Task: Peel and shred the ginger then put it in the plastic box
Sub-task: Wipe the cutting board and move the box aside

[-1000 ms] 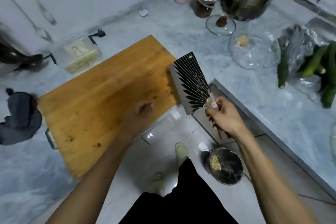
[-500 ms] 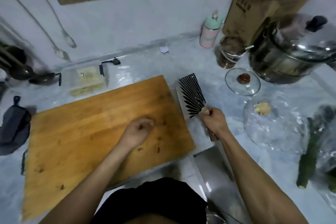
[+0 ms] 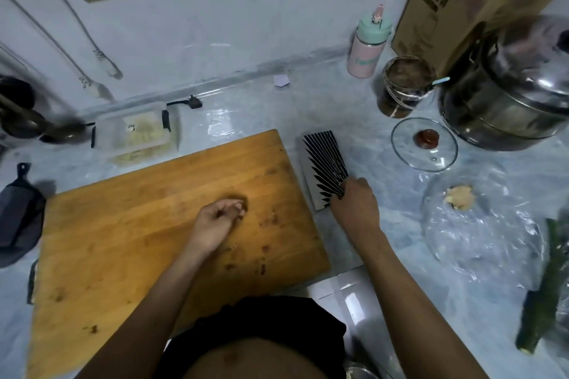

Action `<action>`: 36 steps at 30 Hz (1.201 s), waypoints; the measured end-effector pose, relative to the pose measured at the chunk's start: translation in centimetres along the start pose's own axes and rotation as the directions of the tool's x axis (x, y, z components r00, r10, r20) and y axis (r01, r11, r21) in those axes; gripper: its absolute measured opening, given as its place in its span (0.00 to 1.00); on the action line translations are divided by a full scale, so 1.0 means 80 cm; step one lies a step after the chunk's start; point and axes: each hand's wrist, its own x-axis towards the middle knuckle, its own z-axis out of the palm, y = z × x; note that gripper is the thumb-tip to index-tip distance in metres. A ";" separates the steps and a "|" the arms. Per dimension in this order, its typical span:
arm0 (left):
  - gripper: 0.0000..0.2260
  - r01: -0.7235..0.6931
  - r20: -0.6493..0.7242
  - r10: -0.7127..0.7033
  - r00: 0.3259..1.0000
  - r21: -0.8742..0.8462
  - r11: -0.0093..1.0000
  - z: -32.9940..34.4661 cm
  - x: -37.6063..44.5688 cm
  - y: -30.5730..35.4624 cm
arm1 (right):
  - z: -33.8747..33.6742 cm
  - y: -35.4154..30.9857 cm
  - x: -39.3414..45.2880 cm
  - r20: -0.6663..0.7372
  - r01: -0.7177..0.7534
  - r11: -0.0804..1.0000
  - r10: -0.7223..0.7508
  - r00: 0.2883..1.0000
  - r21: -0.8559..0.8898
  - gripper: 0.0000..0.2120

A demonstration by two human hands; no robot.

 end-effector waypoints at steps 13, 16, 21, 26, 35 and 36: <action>0.06 0.036 -0.215 -0.103 0.971 -0.297 0.954 -0.192 -0.058 -0.096 | 0.126 -0.239 -0.092 0.344 0.310 0.947 -0.322 0.882 0.091 0.12; 0.06 0.010 -0.323 -0.096 0.942 -0.256 0.967 -0.268 -0.076 -0.133 | 0.167 -0.295 -0.123 0.397 0.370 0.923 -0.381 0.835 0.106 0.12; 0.08 0.002 -0.490 0.126 0.863 0.253 0.968 -0.380 -0.059 -0.178 | 0.207 -0.375 -0.159 0.464 0.456 0.886 -0.438 0.770 0.080 0.08; 0.29 0.148 -0.557 0.271 0.785 0.594 0.791 -0.470 0.006 -0.196 | 0.219 -0.427 -0.182 0.473 0.477 0.874 -0.463 0.750 0.099 0.06; 0.16 -0.169 -0.429 0.333 0.840 0.377 0.911 -0.503 -0.007 -0.186 | 0.216 -0.417 -0.199 0.362 0.401 0.906 -0.423 0.831 0.138 0.02; 0.14 -0.227 -0.401 0.354 0.845 0.331 0.916 -0.501 -0.029 -0.180 | 0.219 -0.411 -0.200 0.326 0.401 0.900 -0.435 0.839 0.170 0.04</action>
